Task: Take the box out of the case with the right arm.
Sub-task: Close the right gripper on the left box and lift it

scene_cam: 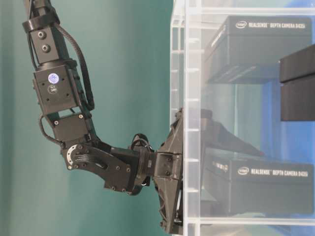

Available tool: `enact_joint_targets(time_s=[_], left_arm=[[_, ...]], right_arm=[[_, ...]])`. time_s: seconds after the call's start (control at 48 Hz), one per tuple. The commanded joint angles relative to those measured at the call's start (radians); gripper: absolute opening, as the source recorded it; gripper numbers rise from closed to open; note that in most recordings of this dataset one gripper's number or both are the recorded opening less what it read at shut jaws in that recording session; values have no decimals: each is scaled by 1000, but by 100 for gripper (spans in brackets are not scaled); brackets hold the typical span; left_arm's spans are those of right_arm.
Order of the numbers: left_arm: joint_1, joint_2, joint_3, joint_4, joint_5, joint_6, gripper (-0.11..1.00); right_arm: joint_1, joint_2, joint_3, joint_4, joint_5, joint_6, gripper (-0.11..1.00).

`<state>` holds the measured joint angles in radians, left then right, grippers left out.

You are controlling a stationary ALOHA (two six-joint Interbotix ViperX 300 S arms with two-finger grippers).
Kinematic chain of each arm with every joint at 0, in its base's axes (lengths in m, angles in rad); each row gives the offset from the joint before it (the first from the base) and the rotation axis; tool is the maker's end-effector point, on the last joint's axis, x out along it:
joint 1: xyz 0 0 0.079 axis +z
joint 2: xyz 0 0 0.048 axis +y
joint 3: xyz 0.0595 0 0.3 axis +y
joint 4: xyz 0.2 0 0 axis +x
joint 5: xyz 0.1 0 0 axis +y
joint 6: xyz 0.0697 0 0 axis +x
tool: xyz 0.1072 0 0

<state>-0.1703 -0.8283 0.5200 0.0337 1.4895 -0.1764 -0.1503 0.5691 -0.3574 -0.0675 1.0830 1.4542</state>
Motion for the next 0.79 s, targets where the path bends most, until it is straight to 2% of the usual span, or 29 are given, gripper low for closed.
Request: enact_joint_targets(time_s=[0.0,0.062,0.479,0.771], left_arm=[[3,3,-9,-2,-5,0,0],[3,3,-9,-2,-5,0,0],[3,3,-9,-2,-5,0,0],[3,3,-9,-2,-5,2,0]], right_arm=[[9,-21,-20,3,-2,2,80],[9,-21,-26,2,5,12,69],[12,-25,-67,-15,58,17,69],[12,-83,-138,-51,160,18,69]])
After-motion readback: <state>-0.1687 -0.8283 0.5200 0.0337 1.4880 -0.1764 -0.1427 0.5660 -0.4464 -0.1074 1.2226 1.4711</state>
